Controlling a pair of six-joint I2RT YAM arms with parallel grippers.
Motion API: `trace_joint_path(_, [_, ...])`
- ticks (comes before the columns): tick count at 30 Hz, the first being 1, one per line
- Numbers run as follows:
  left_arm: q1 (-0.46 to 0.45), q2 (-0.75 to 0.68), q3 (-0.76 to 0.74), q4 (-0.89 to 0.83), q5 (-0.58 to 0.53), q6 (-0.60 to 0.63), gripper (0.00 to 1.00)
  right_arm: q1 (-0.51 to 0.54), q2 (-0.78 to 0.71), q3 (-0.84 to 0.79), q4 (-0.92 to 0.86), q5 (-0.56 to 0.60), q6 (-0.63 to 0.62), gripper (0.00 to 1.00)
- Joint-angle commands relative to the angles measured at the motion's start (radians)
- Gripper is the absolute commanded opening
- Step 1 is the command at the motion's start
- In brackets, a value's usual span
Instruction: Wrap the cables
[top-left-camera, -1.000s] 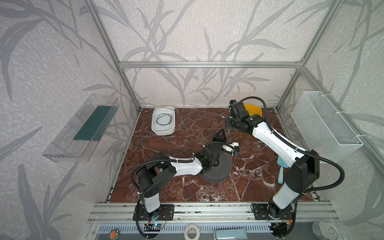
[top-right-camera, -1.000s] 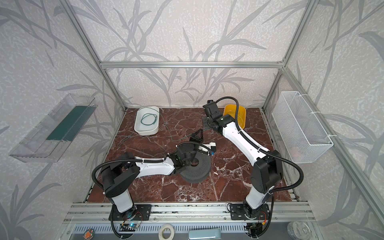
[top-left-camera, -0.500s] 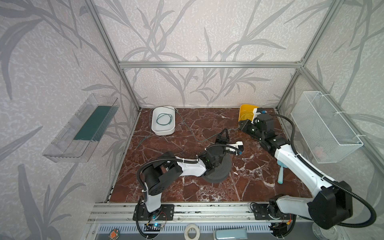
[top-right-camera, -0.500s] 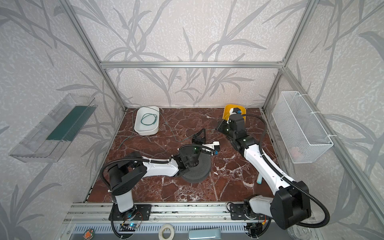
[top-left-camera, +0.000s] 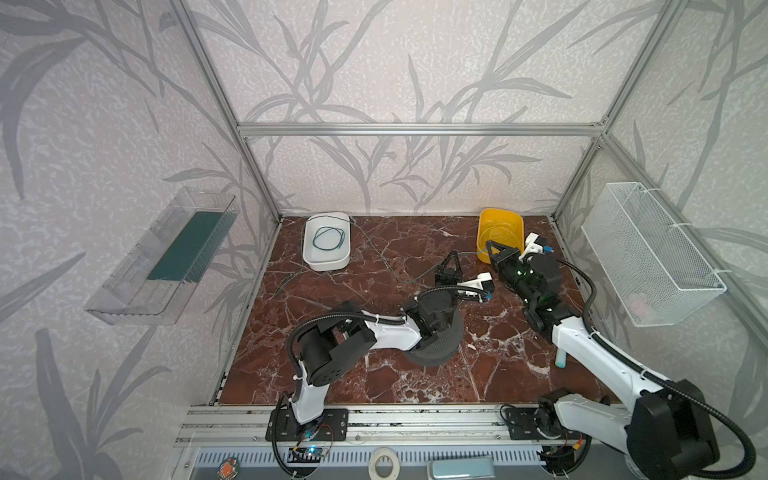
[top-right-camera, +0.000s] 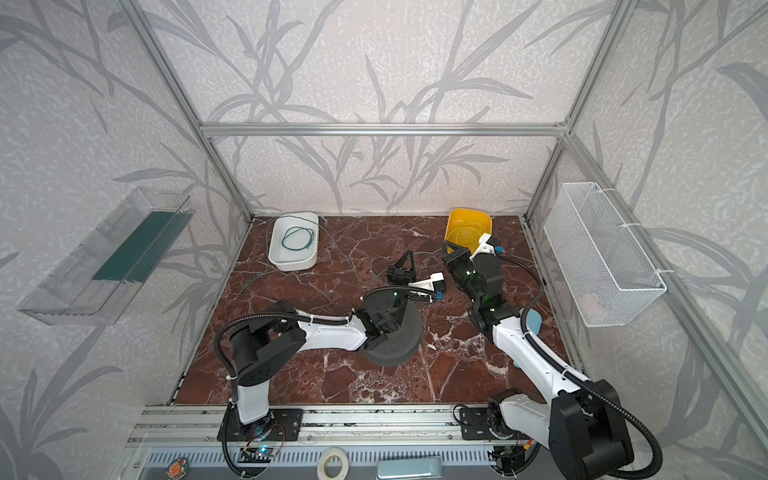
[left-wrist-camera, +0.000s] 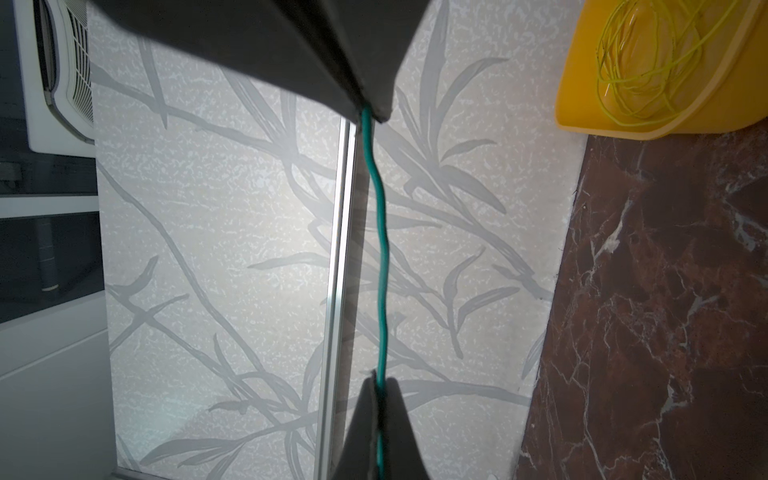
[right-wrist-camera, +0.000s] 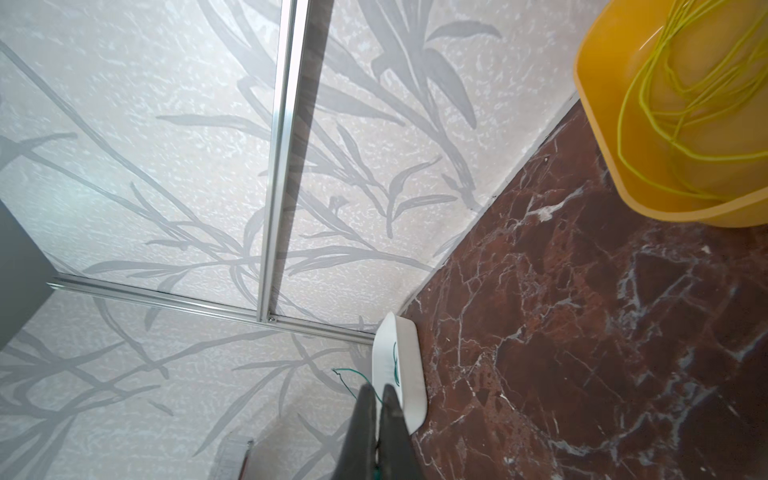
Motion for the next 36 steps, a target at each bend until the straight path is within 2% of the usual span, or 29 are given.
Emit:
trace_joint_path(1, [0.039, -0.069, -0.026, 0.004, -0.214, -0.09, 0.0, -0.065, -0.024, -0.007, 0.147, 0.158, 0.105, 0.0])
trace_joint_path(4, [0.035, -0.104, -0.032, -0.033, -0.211, -0.135, 0.0, -0.065, 0.0, -0.009, 0.173, 0.123, 0.142, 0.0])
trace_joint_path(7, [0.029, -0.129, -0.038, -0.078, -0.203, -0.154, 0.0, -0.065, -0.001, 0.015, 0.157, 0.09, 0.122, 0.02])
trace_joint_path(9, [0.022, -0.145, -0.044, -0.104, -0.194, -0.154, 0.0, -0.069, -0.015, 0.038, 0.136, 0.07, 0.093, 0.2])
trace_joint_path(12, [0.015, -0.162, -0.054, -0.133, -0.192, -0.153, 0.0, -0.085, -0.045, 0.083, 0.065, 0.036, 0.05, 0.41])
trace_joint_path(15, [0.008, -0.183, -0.077, -0.145, -0.189, -0.153, 0.0, -0.112, -0.078, 0.117, -0.003, 0.0, 0.019, 0.49])
trace_joint_path(17, [0.003, -0.202, -0.095, -0.151, -0.191, -0.158, 0.0, -0.14, -0.091, 0.169, -0.145, -0.053, -0.021, 0.5])
trace_joint_path(20, [0.0, -0.256, -0.118, -0.194, -0.204, -0.216, 0.0, -0.152, -0.092, 0.246, -0.345, -0.161, -0.177, 0.52])
trace_joint_path(23, [-0.002, -0.362, -0.14, -0.378, -0.202, -0.414, 0.0, -0.153, -0.079, 0.268, -0.519, -0.257, -0.318, 0.52])
trace_joint_path(25, [0.001, -0.455, -0.147, -0.558, -0.178, -0.632, 0.0, -0.153, -0.087, 0.232, -0.578, -0.301, -0.379, 0.53])
trace_joint_path(28, [0.004, -0.599, -0.159, -0.802, -0.092, -0.929, 0.0, -0.145, -0.129, 0.133, -0.607, -0.346, -0.423, 0.55])
trace_joint_path(29, [0.006, -0.641, -0.171, -0.847, -0.055, -0.996, 0.0, -0.133, -0.152, 0.097, -0.602, -0.34, -0.422, 0.59])
trace_joint_path(32, [0.014, -0.762, -0.258, -0.819, 0.057, -1.157, 0.0, -0.05, -0.238, -0.023, -0.609, -0.25, -0.432, 0.73])
trace_joint_path(33, [0.015, -0.799, -0.283, -0.823, 0.094, -1.2, 0.0, -0.025, -0.263, -0.063, -0.603, -0.248, -0.453, 0.74])
trace_joint_path(36, [0.015, -0.876, -0.299, -0.879, 0.11, -1.333, 0.0, 0.014, -0.323, -0.163, -0.613, -0.284, -0.439, 0.75])
